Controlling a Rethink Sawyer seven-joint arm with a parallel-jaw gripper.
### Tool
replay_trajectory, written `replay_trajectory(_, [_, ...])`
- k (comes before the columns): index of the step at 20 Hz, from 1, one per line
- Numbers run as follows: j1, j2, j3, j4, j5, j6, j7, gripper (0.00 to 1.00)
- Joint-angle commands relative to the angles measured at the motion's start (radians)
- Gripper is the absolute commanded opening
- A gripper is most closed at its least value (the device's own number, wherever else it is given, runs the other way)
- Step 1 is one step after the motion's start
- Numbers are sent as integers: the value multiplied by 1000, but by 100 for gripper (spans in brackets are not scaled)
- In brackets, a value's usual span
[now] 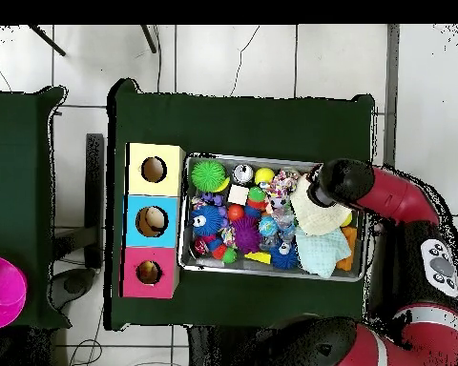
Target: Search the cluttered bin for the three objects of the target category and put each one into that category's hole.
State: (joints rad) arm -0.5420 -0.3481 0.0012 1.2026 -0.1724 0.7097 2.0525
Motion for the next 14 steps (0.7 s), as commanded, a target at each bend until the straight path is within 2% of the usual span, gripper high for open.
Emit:
replay_trajectory(1, [-24,-3,-34,-3,-106,30,-79,100])
replay_trajectory(4, [-20,-1,-44,-12,-128,35,-88,100])
replay_trajectory(7, [-13,35,-53,-5,-144,3,-56,100])
replay_trajectory(11, [-33,150,-13,-106,-153,-46,-67,100])
replay_trajectory(14, [-28,172,-14,-126,-157,-63,-52,100])
